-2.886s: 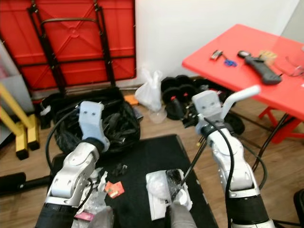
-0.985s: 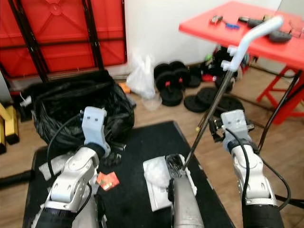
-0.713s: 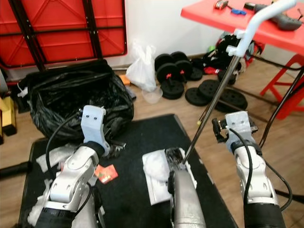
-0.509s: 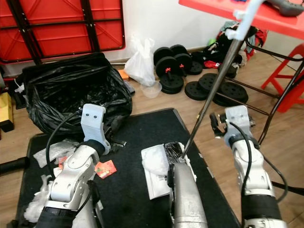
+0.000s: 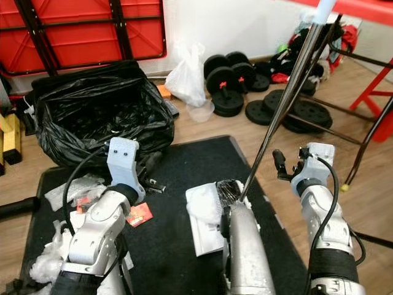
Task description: Sweep floor
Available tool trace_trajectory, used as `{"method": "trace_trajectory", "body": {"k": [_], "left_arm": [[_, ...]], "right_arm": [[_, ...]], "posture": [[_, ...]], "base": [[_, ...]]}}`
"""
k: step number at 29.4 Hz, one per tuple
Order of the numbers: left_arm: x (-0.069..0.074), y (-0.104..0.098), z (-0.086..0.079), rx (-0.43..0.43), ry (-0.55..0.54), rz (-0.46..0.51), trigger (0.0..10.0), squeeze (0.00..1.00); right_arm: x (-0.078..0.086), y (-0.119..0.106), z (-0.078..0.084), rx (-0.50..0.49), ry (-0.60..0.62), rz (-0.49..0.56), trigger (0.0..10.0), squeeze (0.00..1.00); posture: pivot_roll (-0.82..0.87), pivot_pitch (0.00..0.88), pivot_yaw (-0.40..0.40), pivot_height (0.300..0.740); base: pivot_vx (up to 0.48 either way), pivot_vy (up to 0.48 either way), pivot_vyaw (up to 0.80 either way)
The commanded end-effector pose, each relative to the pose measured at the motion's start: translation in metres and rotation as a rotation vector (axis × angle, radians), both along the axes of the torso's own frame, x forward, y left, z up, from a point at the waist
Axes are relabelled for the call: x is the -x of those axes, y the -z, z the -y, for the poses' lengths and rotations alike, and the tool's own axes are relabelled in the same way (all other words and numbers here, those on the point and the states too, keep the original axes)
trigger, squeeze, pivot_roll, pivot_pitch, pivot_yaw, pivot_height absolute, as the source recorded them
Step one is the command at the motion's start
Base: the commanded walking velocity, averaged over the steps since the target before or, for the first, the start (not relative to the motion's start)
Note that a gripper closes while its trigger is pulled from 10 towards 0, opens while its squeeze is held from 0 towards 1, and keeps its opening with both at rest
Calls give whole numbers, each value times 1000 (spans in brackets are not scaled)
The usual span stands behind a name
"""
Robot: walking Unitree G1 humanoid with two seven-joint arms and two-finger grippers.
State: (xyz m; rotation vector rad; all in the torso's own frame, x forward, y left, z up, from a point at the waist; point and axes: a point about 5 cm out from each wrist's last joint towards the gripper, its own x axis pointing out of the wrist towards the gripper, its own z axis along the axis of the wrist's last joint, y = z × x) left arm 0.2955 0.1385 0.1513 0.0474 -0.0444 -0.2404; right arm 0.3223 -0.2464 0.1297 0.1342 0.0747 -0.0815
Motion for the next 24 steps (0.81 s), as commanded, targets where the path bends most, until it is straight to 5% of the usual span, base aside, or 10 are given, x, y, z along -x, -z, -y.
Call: {"method": "trace_trajectory", "body": {"k": [1,11,24], "left_arm": [[3,3,4,10,37,-16,10000,0],[9,1,3,8,38,-18,10000,0],[12,0,0,-6,35,-22,10000,0]], "right_arm": [[0,2,1,2,-1,-3,10000,0],[-19,-7,-9,133,-132,-16,10000,0],[-27,-14,-25,158,-221,48,10000,0]], "posture": [[-152,119,-103,365],[-135,159,-109,325],[-119,187,-106,300]], "base": [[0,0,0],[0,0,0],[0,0,0]]}}
